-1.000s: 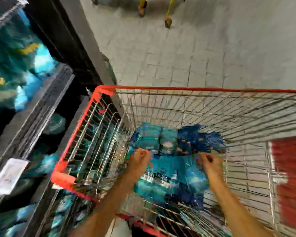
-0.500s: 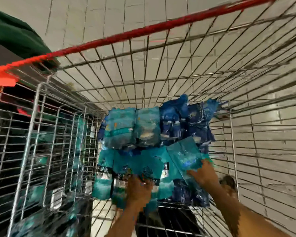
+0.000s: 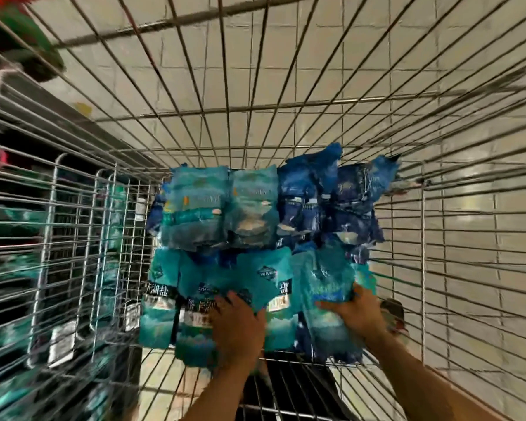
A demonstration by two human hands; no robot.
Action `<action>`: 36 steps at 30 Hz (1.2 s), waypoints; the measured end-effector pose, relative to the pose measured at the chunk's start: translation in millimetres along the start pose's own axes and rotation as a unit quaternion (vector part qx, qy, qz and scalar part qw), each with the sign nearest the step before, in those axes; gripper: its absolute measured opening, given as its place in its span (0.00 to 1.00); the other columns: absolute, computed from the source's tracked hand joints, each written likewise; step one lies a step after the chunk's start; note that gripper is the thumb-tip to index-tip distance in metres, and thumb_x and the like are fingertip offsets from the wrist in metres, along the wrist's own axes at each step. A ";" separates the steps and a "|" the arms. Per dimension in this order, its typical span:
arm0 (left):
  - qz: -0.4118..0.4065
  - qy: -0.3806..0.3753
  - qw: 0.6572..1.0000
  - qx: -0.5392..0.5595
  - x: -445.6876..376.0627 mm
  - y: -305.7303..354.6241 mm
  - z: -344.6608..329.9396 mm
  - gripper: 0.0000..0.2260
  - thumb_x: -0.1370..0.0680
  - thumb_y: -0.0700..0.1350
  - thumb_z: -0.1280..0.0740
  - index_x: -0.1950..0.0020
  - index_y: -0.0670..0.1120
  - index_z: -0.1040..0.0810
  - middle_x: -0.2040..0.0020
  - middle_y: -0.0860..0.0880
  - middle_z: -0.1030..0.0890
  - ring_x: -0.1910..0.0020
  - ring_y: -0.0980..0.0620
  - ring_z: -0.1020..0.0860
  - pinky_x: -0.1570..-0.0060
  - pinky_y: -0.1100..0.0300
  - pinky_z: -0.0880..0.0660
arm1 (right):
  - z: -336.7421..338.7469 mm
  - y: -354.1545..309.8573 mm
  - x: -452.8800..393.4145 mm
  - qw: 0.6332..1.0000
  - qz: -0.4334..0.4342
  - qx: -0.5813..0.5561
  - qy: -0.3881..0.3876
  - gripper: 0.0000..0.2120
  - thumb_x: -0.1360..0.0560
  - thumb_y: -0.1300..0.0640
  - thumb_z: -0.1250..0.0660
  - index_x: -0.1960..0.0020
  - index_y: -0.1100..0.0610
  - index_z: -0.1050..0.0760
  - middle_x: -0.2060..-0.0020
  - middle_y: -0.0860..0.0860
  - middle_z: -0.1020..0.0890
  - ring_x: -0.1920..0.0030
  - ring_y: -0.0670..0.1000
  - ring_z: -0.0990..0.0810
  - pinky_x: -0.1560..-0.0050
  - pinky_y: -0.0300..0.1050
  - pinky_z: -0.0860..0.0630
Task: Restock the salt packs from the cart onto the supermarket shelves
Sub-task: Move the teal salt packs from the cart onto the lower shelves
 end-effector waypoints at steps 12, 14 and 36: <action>-0.114 -0.143 0.963 0.200 18.5 -23.7 34.8 0.23 0.22 0.38 0.34 0.29 0.44 0.35 0.36 0.41 0.28 0.39 0.43 0.26 0.41 0.53 0.26 | -18.5 -36.4 71.4 0.979 -0.005 -0.156 -0.127 0.17 0.34 0.53 0.20 0.55 0.65 0.18 0.72 0.48 0.17 0.75 0.43 0.23 0.73 0.33 0.28; -0.141 -0.175 0.944 0.241 26.2 -26.3 54.0 0.24 0.22 0.37 0.33 0.27 0.45 0.36 0.39 0.43 0.23 0.41 0.44 0.23 0.46 0.61 0.25 | -13.7 -54.9 89.5 0.976 0.011 -0.165 -0.144 0.19 0.37 0.51 0.20 0.53 0.64 0.17 0.62 0.51 0.13 0.63 0.45 0.15 0.66 0.34 0.24; -0.084 -0.225 0.457 0.856 231.1 -170.2 337.0 0.28 0.26 0.65 0.40 0.43 0.43 0.17 0.44 0.38 0.17 0.49 0.38 0.17 0.51 0.47 0.21 | -19.6 -255.5 412.8 0.912 0.189 -0.174 -0.319 0.37 0.45 0.66 0.18 0.38 0.61 0.24 0.49 0.59 0.14 0.50 0.60 0.14 0.51 0.57 0.17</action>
Point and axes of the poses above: each hand's wrist, its own x-axis away from the middle knuckle, its own z-axis out of the back of the hand, y = z × x, the point moved 7 cm from there along -x, towards the middle knuckle
